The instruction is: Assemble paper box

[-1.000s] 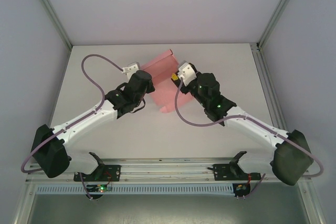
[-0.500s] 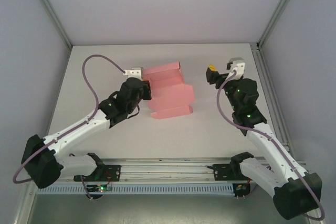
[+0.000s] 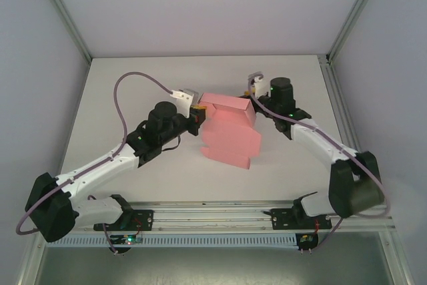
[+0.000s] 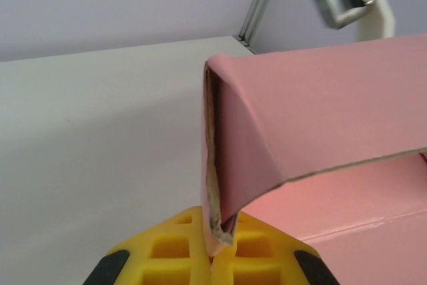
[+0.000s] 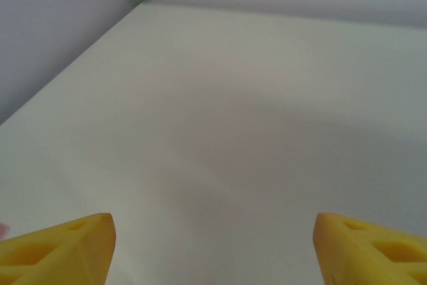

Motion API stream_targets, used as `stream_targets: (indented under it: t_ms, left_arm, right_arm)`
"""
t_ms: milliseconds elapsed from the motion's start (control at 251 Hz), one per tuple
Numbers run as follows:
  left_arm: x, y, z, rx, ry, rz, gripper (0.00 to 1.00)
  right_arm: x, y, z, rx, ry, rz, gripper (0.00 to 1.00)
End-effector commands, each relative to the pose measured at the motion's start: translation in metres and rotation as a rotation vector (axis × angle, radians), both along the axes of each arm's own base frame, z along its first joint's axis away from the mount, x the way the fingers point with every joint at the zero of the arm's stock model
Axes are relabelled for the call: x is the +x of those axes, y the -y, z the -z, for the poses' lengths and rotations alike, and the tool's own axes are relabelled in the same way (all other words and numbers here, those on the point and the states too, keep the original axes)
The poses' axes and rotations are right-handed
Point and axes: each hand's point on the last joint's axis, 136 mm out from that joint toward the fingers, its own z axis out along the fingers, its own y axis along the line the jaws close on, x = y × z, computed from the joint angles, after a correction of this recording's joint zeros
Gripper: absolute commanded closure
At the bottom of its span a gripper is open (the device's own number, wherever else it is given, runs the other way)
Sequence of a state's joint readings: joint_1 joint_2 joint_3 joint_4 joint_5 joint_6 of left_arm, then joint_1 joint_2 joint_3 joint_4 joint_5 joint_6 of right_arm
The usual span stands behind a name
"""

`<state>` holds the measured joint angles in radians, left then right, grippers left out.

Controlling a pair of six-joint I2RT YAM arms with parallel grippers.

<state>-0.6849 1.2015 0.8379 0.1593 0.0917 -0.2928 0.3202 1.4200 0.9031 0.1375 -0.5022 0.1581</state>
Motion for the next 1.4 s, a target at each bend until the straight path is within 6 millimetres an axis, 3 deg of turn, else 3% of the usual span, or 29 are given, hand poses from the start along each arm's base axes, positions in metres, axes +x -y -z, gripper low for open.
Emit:
stream_targets:
  t_ms: [0,243,523,638,798,874,954,1014,1077,1149,1201,1269,1337,1397]
  left_arm:
    - [0.009,0.009,-0.028,-0.027,0.07,0.021,1.0]
    - [0.036,-0.001,-0.017,0.015,0.031,-0.119,1.0]
    - [0.059,-0.002,0.0,0.095,-0.055,-0.221,1.0]
    - [0.058,0.001,0.002,0.106,-0.071,-0.208,1.0]
    - [0.054,-0.007,0.004,0.14,-0.075,-0.224,1.0]
    - [0.047,-0.007,0.004,0.172,-0.05,-0.181,1.0]
    - [0.039,-0.009,0.004,0.236,-0.02,-0.133,1.0]
    - [0.033,-0.014,0.005,0.317,0.018,-0.094,1.0]
    - [0.025,-0.018,0.006,0.417,0.08,-0.031,1.0]
    - [0.013,-0.021,0.007,0.525,0.177,0.063,1.0]
    - [0.005,-0.023,0.006,0.585,0.234,0.129,1.0]
    - [-0.019,-0.019,0.018,0.693,0.28,0.325,1.0]
    - [-0.054,-0.016,0.046,0.796,0.262,0.607,0.9]
    - [-0.079,-0.018,0.066,0.887,0.237,0.844,0.98]
  right_arm:
    - [-0.019,-0.038,-0.031,0.129,0.069,-0.233,0.23]
    - [-0.058,-0.072,-0.048,0.192,0.102,-0.47,0.23]
    - [-0.086,-0.097,-0.043,0.105,0.16,-0.547,0.23]
    - [-0.08,-0.098,-0.039,0.036,0.201,-0.493,0.23]
    - [-0.062,-0.082,-0.031,-0.024,0.204,-0.375,0.21]
    - [-0.048,-0.065,-0.024,-0.056,0.186,-0.275,0.16]
    - [-0.026,-0.03,-0.009,-0.092,0.126,-0.086,0.09]
    - [-0.007,0.012,0.007,-0.12,0.048,0.116,0.02]
    - [0.004,0.062,0.027,-0.13,-0.051,0.321,0.02]
    - [0.005,0.115,0.044,-0.162,-0.122,0.512,0.02]
    - [0.0,0.143,0.048,-0.187,-0.141,0.603,0.02]
    - [-0.009,0.16,0.045,-0.208,-0.132,0.654,0.02]
    - [-0.018,0.164,0.034,-0.208,-0.089,0.659,0.02]
    - [-0.026,0.166,0.025,-0.192,-0.053,0.66,0.02]
